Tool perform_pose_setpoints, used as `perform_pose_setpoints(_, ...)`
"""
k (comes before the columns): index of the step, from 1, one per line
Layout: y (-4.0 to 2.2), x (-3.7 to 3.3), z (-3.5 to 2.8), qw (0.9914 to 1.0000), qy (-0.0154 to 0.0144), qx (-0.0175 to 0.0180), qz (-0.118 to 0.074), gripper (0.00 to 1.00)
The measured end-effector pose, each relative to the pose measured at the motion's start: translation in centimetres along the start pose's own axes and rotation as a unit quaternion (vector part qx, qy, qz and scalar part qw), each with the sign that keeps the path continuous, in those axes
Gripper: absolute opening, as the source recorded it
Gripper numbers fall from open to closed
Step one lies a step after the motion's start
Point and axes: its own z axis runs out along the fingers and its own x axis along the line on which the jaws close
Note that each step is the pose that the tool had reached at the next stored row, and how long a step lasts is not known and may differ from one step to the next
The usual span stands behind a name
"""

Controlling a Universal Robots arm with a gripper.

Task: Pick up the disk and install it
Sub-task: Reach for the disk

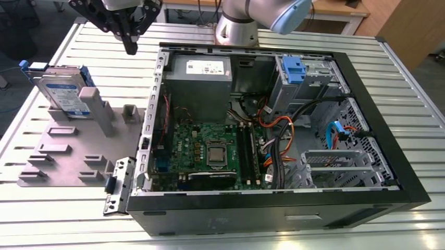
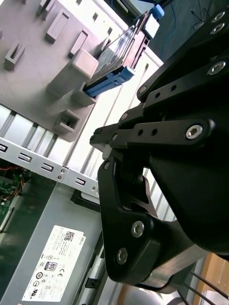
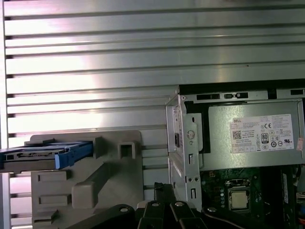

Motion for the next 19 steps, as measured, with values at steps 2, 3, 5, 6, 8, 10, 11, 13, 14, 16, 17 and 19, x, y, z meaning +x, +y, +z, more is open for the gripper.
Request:
perform_pose_setpoints(2, -0.01, 0.11, 0.00, 1.00000, 0.0000, 0.0000, 0.000, 0.11)
perform_pose_setpoints(3, -0.01, 0.17, 0.00, 1.00000, 0.0000, 0.0000, 0.000, 0.11)
perform_pose_setpoints(5, -0.02, 0.28, 0.00, 1.00000, 0.0000, 0.0000, 0.000, 0.11)
perform_pose_setpoints(6, -0.02, 0.34, -0.01, 1.00000, 0.0000, 0.0000, 0.000, 0.11)
perform_pose_setpoints(8, -0.03, 0.44, -0.01, 1.00000, 0.0000, 0.0000, 0.000, 0.11)
perform_pose_setpoints(10, -0.04, 0.54, -0.02, 1.00000, 0.0000, 0.0000, 0.000, 0.11)
perform_pose_setpoints(11, -0.04, 0.59, -0.01, 1.00000, 0.0000, 0.0000, 0.000, 0.11)
perform_pose_setpoints(13, -0.05, 0.70, -0.02, 1.00000, 0.0000, 0.0000, 0.000, 0.11)
perform_pose_setpoints(14, -0.06, 0.75, -0.02, 1.00000, 0.0000, 0.0000, 0.000, 0.11)
perform_pose_setpoints(16, -0.07, 0.87, -0.02, 1.00000, 0.0000, 0.0000, 0.000, 0.11)
perform_pose_setpoints(17, -0.07, 0.93, -0.02, 1.00000, 0.0000, 0.0000, 0.000, 0.11)
perform_pose_setpoints(19, -0.08, 1.05, -0.03, 1.00000, 0.0000, 0.0000, 0.000, 0.11)
